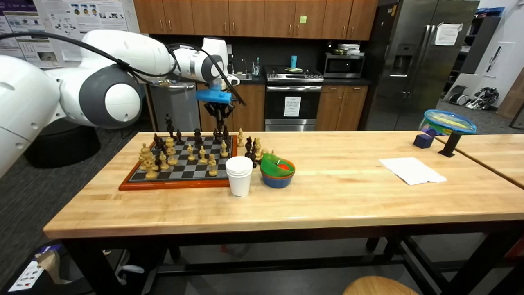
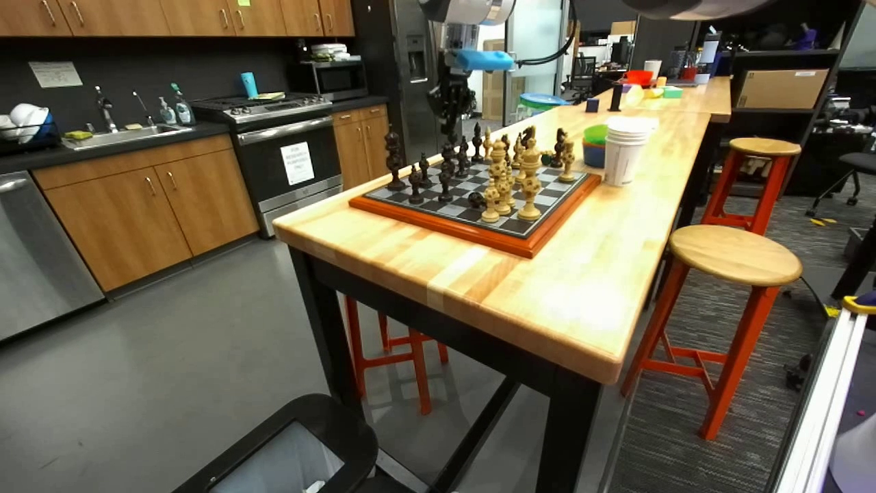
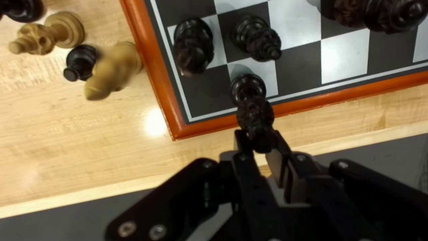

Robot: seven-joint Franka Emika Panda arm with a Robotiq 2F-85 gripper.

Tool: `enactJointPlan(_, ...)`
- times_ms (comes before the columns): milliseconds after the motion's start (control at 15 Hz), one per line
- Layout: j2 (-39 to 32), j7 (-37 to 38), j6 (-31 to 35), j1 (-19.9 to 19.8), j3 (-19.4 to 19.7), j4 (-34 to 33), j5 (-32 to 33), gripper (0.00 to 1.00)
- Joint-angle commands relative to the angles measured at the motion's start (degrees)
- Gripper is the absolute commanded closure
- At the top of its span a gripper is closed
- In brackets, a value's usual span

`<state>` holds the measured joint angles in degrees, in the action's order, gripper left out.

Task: Move the chess piece to the left

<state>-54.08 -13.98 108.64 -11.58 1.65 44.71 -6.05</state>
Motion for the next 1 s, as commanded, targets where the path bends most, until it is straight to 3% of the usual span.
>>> enactJointPlan(0, 1.2, 0.2, -0.3, -0.2, -1.1, -1.6, -1.3, 0.95)
enactJointPlan(600, 5.8, -0.3, -0.7, -0.4, -5.7, -0.3, -5.1, 0.95)
enactJointPlan(933, 7.7, -0.7, -1.7, -0.1, -6.4, 2.8, -4.8, 0.95)
